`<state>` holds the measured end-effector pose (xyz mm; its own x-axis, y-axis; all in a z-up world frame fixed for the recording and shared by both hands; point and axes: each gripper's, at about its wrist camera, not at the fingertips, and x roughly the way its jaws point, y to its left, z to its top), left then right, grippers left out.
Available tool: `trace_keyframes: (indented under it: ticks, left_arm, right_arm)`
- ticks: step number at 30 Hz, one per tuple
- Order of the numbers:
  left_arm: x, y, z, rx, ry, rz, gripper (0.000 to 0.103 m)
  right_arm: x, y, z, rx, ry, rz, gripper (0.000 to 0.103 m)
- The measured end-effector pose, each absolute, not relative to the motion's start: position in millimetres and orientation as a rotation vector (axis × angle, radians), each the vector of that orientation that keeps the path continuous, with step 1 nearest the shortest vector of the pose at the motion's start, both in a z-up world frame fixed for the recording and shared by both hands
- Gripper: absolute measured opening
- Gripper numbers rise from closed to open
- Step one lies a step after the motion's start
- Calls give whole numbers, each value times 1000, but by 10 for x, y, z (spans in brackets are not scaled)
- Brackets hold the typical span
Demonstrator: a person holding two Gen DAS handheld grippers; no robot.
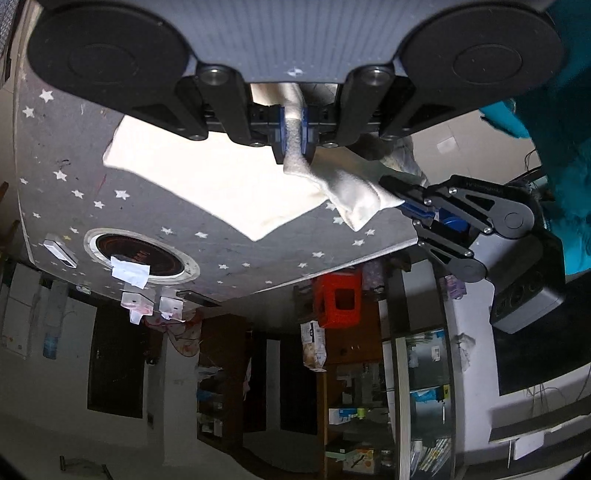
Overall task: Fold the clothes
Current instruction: 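Lift the sweatshirt end with both grippers and fold it over the body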
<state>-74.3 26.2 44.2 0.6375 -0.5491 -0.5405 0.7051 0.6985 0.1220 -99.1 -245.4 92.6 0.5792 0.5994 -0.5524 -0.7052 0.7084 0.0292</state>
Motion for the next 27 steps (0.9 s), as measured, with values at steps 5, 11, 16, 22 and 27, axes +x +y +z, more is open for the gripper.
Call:
trace_keyframes:
  ticks: [5, 11, 16, 22, 27]
  left_arm:
    - [-376, 207, 507, 353, 468, -700, 6]
    - [121, 124, 550, 371, 447, -659, 5]
    - [714, -1, 403, 364, 502, -619, 5]
    - [1336, -103, 128, 324, 591, -554, 6]
    - [1633, -141, -56, 267, 637, -494, 9]
  right_arm:
    - [-641, -2459, 1003, -191, 548, 727, 6]
    - [-39, -2436, 1006, -193, 557, 695, 6]
    - [519, -2364, 867, -210, 591, 658, 6]
    - [1132, -2273, 492, -205, 670, 589, 6]
    - [1472, -2269, 93, -134, 724, 509, 6]
